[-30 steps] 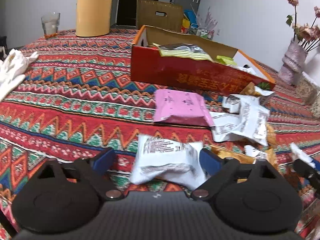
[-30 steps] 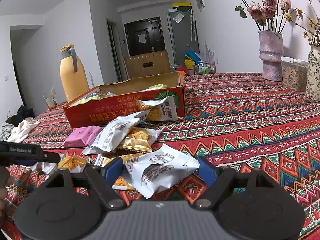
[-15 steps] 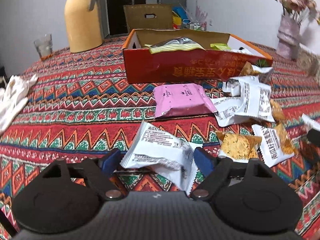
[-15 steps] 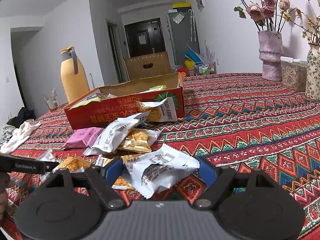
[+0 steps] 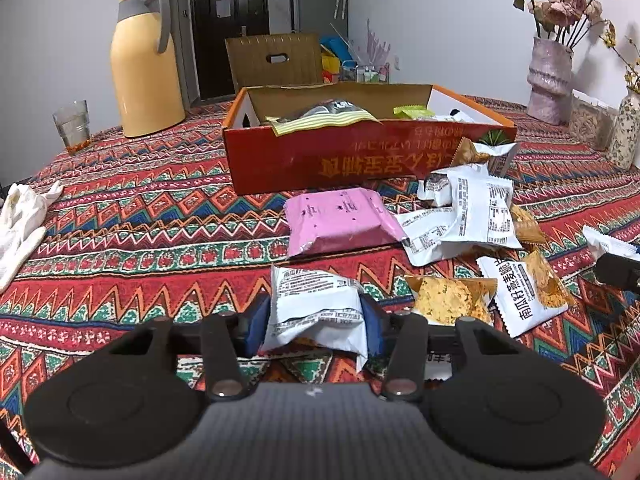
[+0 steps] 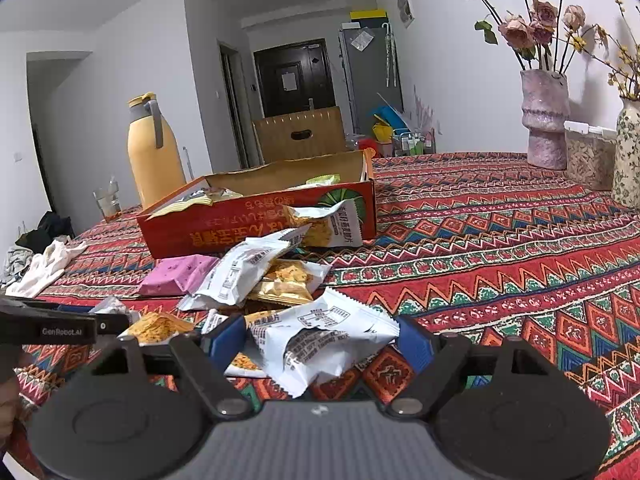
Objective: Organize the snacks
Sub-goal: 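Grasp a white printed packet with the right gripper while the left gripper grasps another, then carry both white packets over the box and open both grippers to drop them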
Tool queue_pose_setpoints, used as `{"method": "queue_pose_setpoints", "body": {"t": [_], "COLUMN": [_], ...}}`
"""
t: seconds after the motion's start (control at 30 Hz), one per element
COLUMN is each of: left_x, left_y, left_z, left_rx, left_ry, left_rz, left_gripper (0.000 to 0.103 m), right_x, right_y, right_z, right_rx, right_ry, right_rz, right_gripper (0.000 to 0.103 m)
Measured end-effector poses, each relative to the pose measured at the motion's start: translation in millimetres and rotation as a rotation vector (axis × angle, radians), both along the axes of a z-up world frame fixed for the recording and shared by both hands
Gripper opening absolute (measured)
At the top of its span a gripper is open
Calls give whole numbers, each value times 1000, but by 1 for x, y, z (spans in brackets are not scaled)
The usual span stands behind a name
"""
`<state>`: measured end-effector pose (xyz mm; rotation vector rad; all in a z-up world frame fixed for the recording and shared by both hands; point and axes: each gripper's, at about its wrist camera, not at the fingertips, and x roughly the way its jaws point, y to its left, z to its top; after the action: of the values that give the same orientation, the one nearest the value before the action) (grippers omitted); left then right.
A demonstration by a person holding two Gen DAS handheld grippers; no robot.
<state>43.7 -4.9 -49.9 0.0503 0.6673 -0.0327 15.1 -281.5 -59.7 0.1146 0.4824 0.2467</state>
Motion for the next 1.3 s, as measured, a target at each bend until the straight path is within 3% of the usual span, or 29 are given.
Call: {"method": "queue_pose_setpoints", "body": {"t": [0.27, 0.7, 1.0, 1.3], "left_x": [-9, -10, 14, 59], "left_y": [6, 11, 8, 3], "left_z": [15, 64, 88, 113], "left_rx": [-16, -51, -69, -88], "left_ry": [-55, -191, -237, -274], "left_rz": [13, 37, 48, 61], "left_gripper": [48, 48, 48, 48], "right_x": [-6, 2, 32, 87], "right_y": [9, 23, 30, 37], "right_z": [8, 39, 62, 81], "right_rx": [-18, -36, -32, -26], "right_ry": [-25, -110, -162, -187], "right_rz": [9, 21, 29, 39], "right_gripper": [81, 81, 81, 81]}}
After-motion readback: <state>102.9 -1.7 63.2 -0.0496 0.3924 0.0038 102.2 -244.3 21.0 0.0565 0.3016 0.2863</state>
